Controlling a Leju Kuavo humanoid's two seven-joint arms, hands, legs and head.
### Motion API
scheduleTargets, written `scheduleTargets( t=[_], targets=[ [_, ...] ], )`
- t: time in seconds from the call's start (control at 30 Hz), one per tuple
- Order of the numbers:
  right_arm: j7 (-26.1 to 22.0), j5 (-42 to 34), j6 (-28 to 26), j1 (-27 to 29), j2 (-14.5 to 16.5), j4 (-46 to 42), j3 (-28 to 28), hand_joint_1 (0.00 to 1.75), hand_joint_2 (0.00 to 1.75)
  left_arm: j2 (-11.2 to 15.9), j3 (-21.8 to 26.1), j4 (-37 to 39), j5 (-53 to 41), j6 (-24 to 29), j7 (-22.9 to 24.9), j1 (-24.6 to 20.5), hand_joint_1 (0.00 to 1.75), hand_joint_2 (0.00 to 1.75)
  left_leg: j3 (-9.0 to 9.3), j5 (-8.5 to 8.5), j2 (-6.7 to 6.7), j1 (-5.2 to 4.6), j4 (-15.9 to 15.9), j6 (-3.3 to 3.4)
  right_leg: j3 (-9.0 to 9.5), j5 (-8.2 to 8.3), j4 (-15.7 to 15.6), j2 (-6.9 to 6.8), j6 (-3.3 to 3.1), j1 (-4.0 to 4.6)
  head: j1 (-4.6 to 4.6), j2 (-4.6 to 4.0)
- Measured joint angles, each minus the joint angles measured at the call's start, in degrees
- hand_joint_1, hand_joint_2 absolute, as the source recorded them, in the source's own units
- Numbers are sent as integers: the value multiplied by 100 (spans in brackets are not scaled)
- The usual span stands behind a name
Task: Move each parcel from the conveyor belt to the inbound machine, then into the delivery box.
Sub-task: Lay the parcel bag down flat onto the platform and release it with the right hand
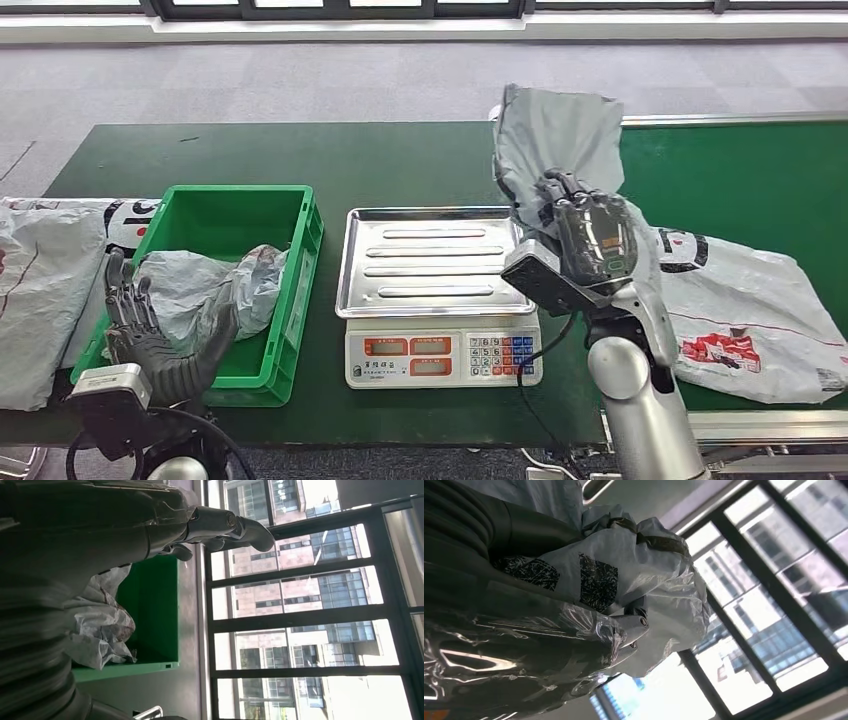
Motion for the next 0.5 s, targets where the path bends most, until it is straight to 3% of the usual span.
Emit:
scheduleTargets(
  t=[0.2, 0.5],
  targets=[
    [-126, -331, 194, -794, 244, 1417, 749, 175, 175, 38, -269, 307, 88, 9, 26, -330, 0, 175, 28, 22, -9, 7, 0, -16, -7, 18, 5, -3, -11, 7, -1, 1],
    [-245, -538, 229, -1397, 460, 2732, 1213, 175, 175, 74, -378, 525, 103, 66, 63, -477, 0, 175, 21, 22, -10, 7, 0, -16, -15, 18, 5, -3, -11, 7, -1, 1]
  ],
)
